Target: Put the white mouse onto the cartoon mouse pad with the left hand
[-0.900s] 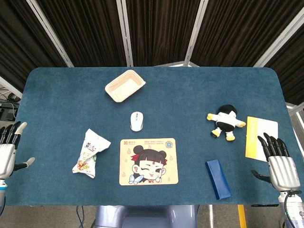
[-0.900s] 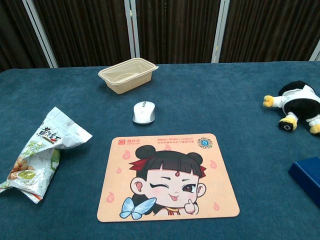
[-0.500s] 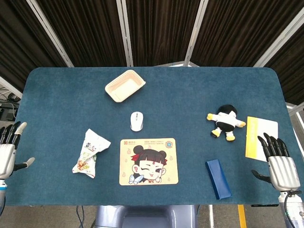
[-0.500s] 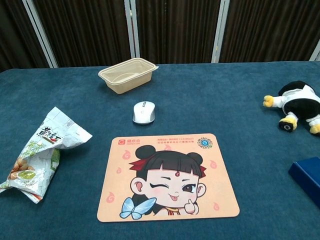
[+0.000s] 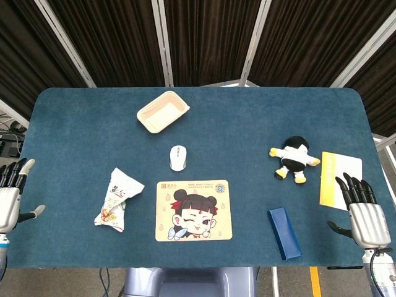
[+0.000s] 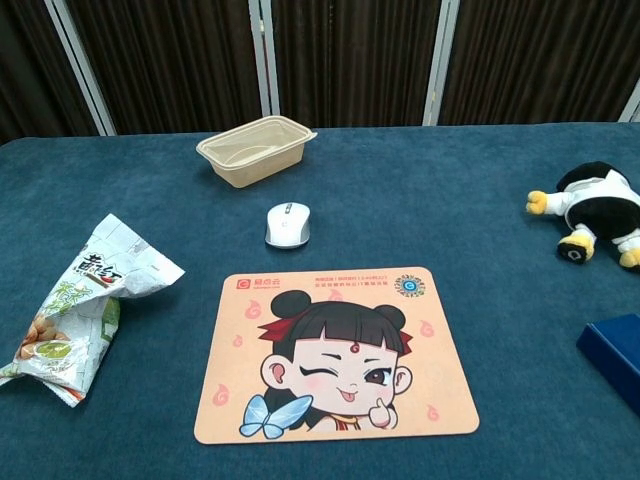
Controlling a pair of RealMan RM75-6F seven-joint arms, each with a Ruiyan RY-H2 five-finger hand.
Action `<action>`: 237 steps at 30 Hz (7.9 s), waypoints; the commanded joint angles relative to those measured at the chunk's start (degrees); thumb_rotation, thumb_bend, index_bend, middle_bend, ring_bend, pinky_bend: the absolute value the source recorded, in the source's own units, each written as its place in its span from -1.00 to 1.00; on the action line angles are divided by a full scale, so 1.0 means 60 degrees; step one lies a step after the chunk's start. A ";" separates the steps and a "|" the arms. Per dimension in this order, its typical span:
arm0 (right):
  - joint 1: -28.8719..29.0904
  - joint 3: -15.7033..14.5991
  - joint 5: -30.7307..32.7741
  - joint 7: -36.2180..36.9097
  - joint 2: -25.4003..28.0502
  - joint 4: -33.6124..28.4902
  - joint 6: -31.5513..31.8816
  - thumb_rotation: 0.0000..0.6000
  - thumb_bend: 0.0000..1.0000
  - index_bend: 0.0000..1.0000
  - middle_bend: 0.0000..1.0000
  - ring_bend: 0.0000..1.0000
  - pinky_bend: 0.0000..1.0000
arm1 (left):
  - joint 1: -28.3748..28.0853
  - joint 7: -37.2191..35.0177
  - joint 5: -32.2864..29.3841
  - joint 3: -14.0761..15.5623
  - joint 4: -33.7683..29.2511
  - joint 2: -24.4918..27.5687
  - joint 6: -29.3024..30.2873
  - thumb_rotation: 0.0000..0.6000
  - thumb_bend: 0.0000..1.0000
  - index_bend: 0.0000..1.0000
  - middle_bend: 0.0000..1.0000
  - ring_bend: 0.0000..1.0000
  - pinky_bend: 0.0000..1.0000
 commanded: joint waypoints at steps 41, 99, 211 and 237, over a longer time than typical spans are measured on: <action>-0.0020 0.0025 0.0134 0.0044 0.0031 -0.0046 -0.0051 1.00 -0.80 -0.94 -1.00 -1.00 -1.00 | -0.7303 0.1594 0.0791 -0.1526 0.3100 -0.1235 -0.7043 1.00 -1.00 -0.50 -1.00 -1.00 -1.00; 0.0017 0.0075 0.0342 0.0264 0.0117 -0.0134 -0.0222 1.00 -0.80 -0.94 -1.00 -1.00 -1.00 | -1.1209 0.0523 0.1082 0.0193 0.9693 -0.6693 -1.0104 1.00 -1.00 -0.39 -1.00 -1.00 -1.00; 0.0007 0.0085 0.0370 0.0107 0.0084 -0.0164 -0.0188 1.00 -0.80 -0.94 -1.00 -1.00 -1.00 | -0.9376 0.3193 -0.1112 -0.0248 0.2324 -0.3023 -0.5874 1.00 -0.74 -0.55 -1.00 -1.00 -1.00; -0.0176 -0.0013 0.0083 0.0156 -0.0004 -0.0045 0.0197 1.00 -0.80 -0.94 -1.00 -1.00 -1.00 | -0.3043 0.1369 -0.0160 0.1873 -0.0525 0.0873 0.0065 1.00 -0.75 -1.00 -1.00 -1.00 -1.00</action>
